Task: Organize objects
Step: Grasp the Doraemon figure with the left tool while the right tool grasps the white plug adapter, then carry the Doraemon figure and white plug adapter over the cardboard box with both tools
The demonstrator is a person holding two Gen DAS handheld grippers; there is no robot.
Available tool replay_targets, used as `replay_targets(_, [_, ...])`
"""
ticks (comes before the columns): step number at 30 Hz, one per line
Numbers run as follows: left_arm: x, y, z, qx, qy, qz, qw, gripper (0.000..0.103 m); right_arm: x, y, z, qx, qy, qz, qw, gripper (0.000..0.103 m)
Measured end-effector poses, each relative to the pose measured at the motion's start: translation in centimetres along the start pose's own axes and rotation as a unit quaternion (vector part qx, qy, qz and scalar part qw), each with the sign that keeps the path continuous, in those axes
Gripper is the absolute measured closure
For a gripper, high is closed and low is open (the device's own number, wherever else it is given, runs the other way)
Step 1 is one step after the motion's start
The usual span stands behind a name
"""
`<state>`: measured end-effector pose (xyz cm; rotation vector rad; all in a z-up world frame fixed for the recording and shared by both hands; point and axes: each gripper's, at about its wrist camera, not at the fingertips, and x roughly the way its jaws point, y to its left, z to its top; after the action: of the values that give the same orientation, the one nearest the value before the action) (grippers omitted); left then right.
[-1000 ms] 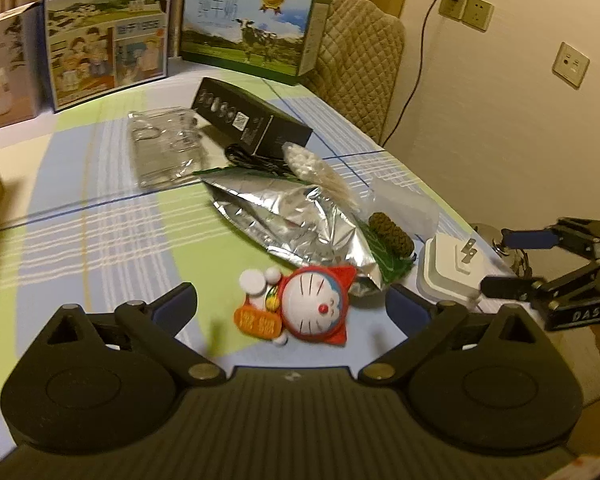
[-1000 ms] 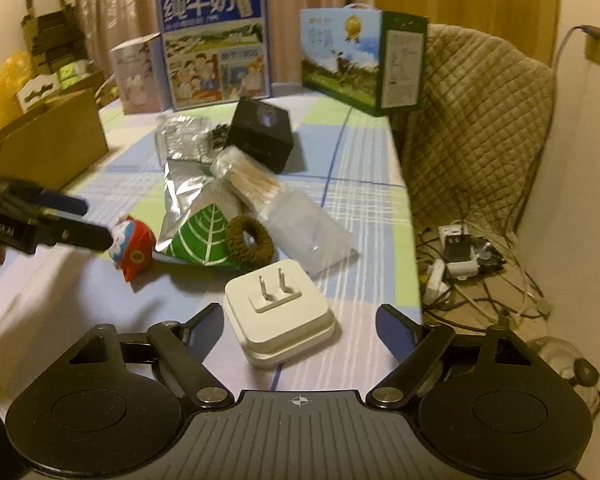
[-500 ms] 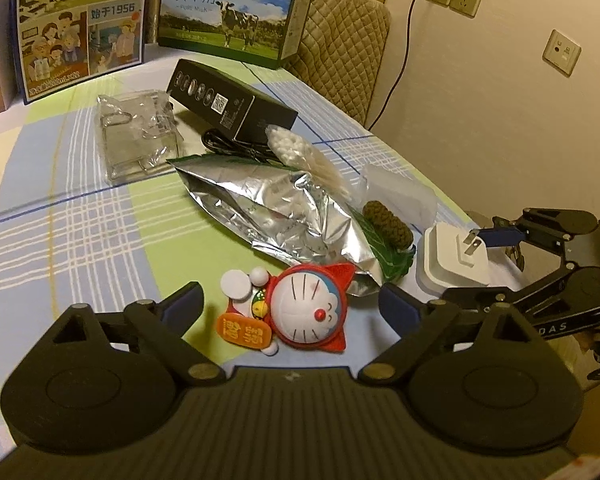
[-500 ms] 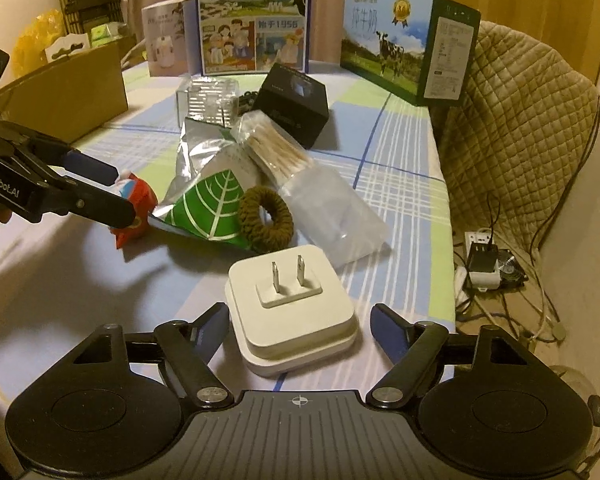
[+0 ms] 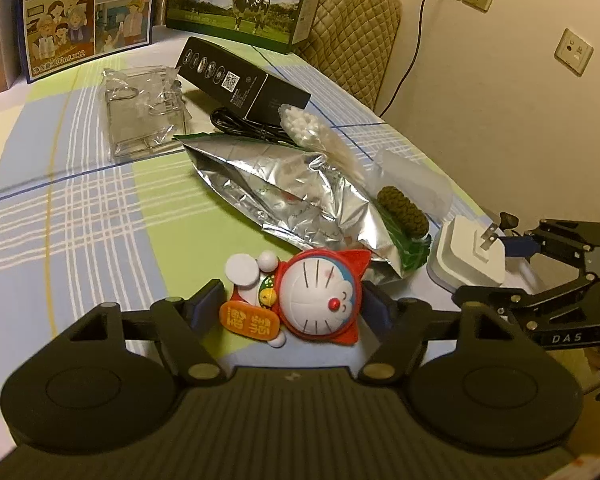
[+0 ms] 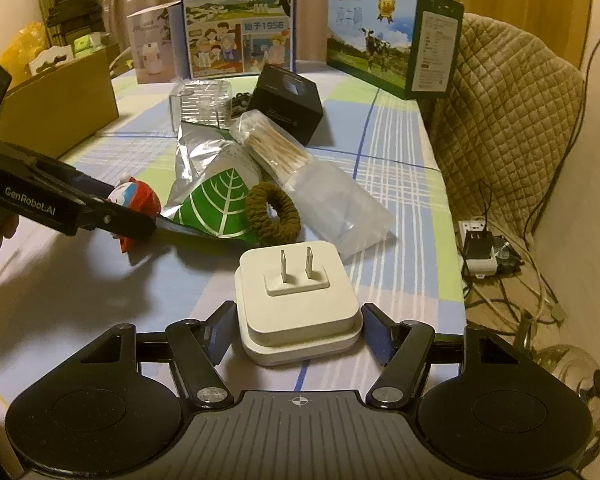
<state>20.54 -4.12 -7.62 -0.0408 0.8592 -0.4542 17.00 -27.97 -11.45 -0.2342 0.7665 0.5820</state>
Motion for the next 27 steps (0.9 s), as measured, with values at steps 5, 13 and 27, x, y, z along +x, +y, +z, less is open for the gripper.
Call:
replay_targets(5, [-0.9,0.2,-0.4,-0.016,0.004,0.004,0.9999,0.035,-1.2,0.2,0.4,0.013,-0.008,-0.008,1.0,0.039])
replay_targets(13, [-3.9,0.5,-0.5,-0.024,0.003,0.016,0.9996,0.035,-3.6,1.5,1.7,0.009,-0.02,-0.016,1.0,0.039])
replay_targets(27, [-12.0,1.8,1.3,-0.037,-0.037,0.04,0.9978,0.035,-7.2,6.0,6.2,-0.01,-0.049,0.001,0.999,0.039])
